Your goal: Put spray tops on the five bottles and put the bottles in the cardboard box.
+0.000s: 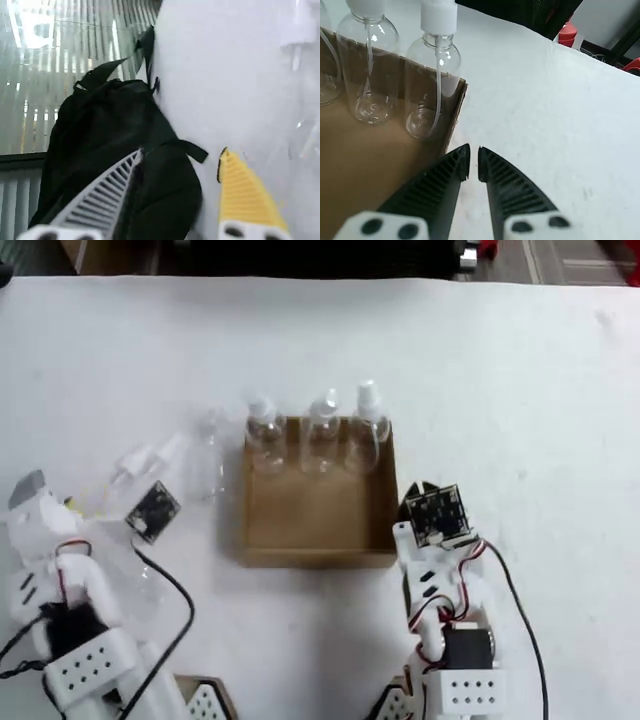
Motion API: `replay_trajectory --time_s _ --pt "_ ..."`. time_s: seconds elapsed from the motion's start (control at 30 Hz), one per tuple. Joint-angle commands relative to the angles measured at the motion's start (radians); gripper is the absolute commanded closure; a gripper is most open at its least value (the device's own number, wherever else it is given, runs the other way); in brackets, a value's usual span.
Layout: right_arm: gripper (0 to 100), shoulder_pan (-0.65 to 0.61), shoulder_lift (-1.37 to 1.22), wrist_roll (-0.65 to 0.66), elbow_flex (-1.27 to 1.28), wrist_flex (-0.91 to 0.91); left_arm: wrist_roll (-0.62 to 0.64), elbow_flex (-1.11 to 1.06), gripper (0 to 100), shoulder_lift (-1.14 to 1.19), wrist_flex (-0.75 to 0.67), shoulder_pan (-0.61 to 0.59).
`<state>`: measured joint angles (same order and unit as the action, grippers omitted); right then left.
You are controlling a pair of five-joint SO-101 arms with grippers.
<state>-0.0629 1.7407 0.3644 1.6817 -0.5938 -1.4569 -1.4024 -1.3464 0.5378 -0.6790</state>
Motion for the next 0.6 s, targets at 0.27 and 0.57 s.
replay_trajectory --time_s 0.27,0.57 --pt "98.0 -0.012 0.007 0.012 0.011 0.019 -0.496 0.384 76 -0.007 0.801 0.07" --pt "93.5 -0.012 0.004 0.012 0.011 0.018 -0.499 0.212 72 -0.005 0.683 0.124"
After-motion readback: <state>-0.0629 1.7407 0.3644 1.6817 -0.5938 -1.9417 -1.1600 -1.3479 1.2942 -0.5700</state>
